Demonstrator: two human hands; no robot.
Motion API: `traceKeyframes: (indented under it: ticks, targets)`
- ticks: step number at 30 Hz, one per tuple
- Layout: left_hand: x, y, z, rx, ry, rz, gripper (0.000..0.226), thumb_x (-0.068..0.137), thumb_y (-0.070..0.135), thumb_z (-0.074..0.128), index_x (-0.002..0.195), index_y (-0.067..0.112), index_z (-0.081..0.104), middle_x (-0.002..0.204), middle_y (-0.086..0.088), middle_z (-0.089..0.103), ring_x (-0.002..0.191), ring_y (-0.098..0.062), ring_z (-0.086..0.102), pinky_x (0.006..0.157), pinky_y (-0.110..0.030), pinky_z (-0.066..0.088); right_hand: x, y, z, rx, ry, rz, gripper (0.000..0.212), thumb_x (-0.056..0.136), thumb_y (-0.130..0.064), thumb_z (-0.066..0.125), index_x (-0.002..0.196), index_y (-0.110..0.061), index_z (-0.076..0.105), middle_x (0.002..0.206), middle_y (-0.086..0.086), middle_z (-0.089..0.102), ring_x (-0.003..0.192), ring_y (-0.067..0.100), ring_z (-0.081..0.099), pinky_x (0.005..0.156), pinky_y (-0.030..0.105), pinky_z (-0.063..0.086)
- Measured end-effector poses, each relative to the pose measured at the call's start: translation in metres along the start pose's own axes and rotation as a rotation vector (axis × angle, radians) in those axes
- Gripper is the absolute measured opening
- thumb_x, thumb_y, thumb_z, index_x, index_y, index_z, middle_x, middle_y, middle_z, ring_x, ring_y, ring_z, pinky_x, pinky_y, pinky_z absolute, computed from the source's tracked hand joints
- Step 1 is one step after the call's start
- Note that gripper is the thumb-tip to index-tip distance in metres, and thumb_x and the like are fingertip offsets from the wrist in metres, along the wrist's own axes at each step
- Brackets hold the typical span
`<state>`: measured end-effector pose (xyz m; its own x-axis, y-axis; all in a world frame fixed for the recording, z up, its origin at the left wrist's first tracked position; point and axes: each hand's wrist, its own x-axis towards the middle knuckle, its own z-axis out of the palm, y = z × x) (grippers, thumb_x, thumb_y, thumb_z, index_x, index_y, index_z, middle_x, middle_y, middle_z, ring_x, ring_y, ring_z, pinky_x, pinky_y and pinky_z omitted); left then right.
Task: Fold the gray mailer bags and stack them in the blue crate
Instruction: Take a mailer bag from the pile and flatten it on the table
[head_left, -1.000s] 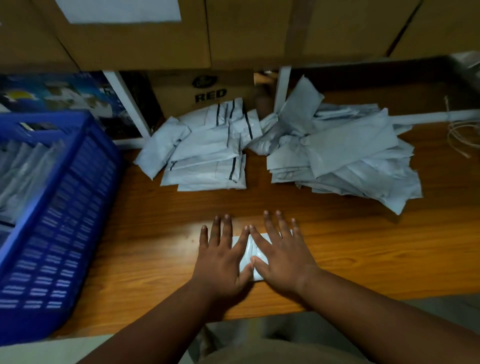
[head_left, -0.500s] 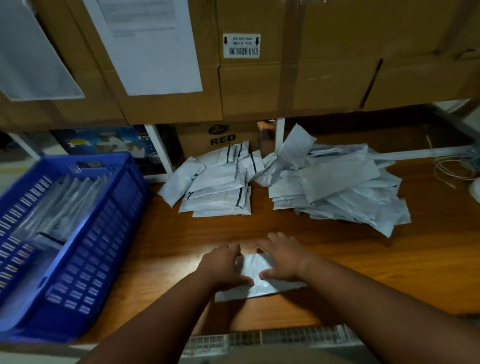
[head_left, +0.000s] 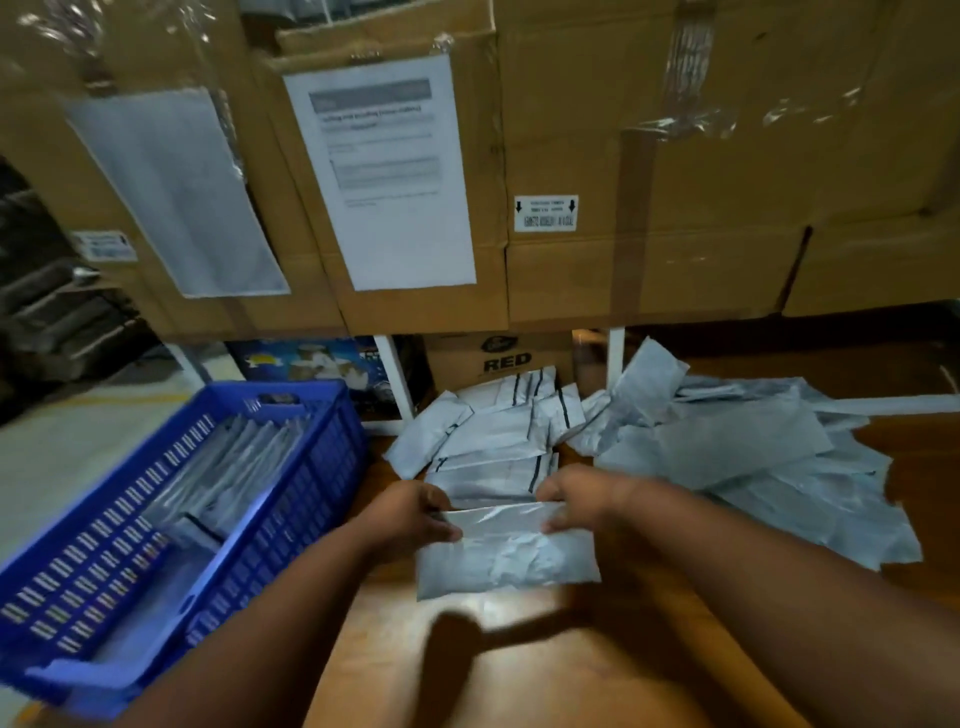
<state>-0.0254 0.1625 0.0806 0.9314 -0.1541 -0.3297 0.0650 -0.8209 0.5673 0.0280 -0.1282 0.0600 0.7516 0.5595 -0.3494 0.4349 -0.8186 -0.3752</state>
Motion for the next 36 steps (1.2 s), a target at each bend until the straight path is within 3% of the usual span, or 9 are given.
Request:
traceKeyframes:
  ticks: [5, 11, 16, 19, 23, 26, 29, 32, 36]
  targets:
    - [-0.021, -0.012, -0.09, -0.021, 0.186, -0.05, 0.012, 0.086, 0.03, 0.089, 0.09, 0.021, 0.08, 0.086, 0.001, 0.079, 0.082, -0.012, 0.075, 0.071, -0.027, 0.06, 0.043, -0.045, -0.075, -0.069, 0.08, -0.097, 0.002, 0.102, -0.035, 0.069, 0.102, -0.037, 0.067, 0.106, -0.012, 0.065, 0.103, 0.016, 0.062, 0.092, 0.041, 0.053]
    - [-0.04, -0.04, -0.199, 0.128, 0.436, -0.089, 0.017, 0.086, 0.036, 0.086, 0.089, 0.022, 0.079, 0.09, 0.001, 0.074, 0.087, -0.017, 0.069, 0.076, -0.033, 0.057, 0.118, -0.142, -0.134, -0.013, 0.281, -0.14, 0.005, 0.098, -0.031, 0.069, 0.094, -0.031, 0.072, 0.099, -0.005, 0.071, 0.091, 0.018, 0.067, 0.084, 0.041, 0.06]
    - [-0.067, -0.104, -0.249, 0.098, 0.632, -0.137, 0.024, 0.082, 0.031, 0.087, 0.08, 0.01, 0.074, 0.078, -0.008, 0.071, 0.071, -0.02, 0.064, 0.067, -0.037, 0.052, 0.178, -0.212, -0.162, -0.002, 0.365, -0.17, 0.011, 0.101, -0.035, 0.062, 0.099, -0.033, 0.072, 0.101, -0.003, 0.07, 0.09, 0.017, 0.066, 0.077, 0.035, 0.055]
    - [-0.081, -0.154, -0.263, 0.055, 0.635, -0.207, 0.024, 0.083, 0.029, 0.087, 0.079, 0.009, 0.075, 0.074, -0.008, 0.071, 0.062, -0.016, 0.061, 0.066, -0.038, 0.053, 0.212, -0.256, -0.171, -0.144, 0.337, -0.223, 0.012, 0.1, -0.039, 0.058, 0.093, -0.035, 0.067, 0.101, -0.004, 0.067, 0.091, 0.02, 0.064, 0.08, 0.039, 0.056]
    - [-0.09, -0.207, -0.267, -0.046, 0.609, -0.25, 0.017, 0.087, 0.02, 0.086, 0.08, 0.007, 0.077, 0.07, -0.009, 0.075, 0.054, -0.007, 0.066, 0.052, -0.017, 0.047, 0.268, -0.302, -0.172, -0.361, 0.272, -0.324, 0.012, 0.096, -0.036, 0.06, 0.09, -0.032, 0.069, 0.097, -0.005, 0.066, 0.089, 0.022, 0.065, 0.08, 0.038, 0.057]
    - [-0.083, -0.237, -0.252, -0.084, 0.533, -0.278, 0.014, 0.09, 0.017, 0.082, 0.082, 0.007, 0.075, 0.067, -0.008, 0.076, 0.059, -0.014, 0.074, 0.053, -0.023, 0.053, 0.317, -0.322, -0.154, -0.59, 0.208, -0.367, 0.012, 0.09, -0.023, 0.06, 0.085, -0.024, 0.07, 0.09, -0.001, 0.067, 0.083, 0.026, 0.066, 0.076, 0.041, 0.058]
    - [-0.064, -0.256, -0.227, -0.077, 0.418, -0.298, 0.014, 0.087, 0.018, 0.08, 0.08, 0.011, 0.071, 0.066, -0.006, 0.075, 0.062, -0.018, 0.077, 0.056, -0.03, 0.06, 0.352, -0.337, -0.129, -0.822, 0.133, -0.397, 0.021, 0.093, -0.009, 0.065, 0.102, -0.024, 0.077, 0.11, 0.002, 0.069, 0.089, 0.027, 0.065, 0.077, 0.035, 0.052]
    - [-0.045, -0.266, -0.202, -0.068, 0.352, -0.315, 0.014, 0.084, 0.022, 0.077, 0.079, 0.012, 0.068, 0.068, -0.009, 0.074, 0.059, -0.022, 0.076, 0.055, -0.038, 0.063, 0.369, -0.347, -0.113, -0.92, 0.133, -0.331, 0.018, 0.097, -0.015, 0.063, 0.11, -0.023, 0.073, 0.118, 0.005, 0.066, 0.095, 0.029, 0.061, 0.087, 0.036, 0.054]
    - [-0.021, -0.271, -0.185, -0.039, 0.298, -0.293, 0.017, 0.084, 0.023, 0.076, 0.071, 0.015, 0.068, 0.066, -0.004, 0.074, 0.057, -0.021, 0.072, 0.054, -0.033, 0.06, 0.391, -0.348, -0.093, -0.983, 0.064, -0.245, 0.03, 0.105, -0.018, 0.053, 0.125, -0.016, 0.074, 0.138, 0.005, 0.066, 0.123, 0.033, 0.063, 0.097, 0.041, 0.053]
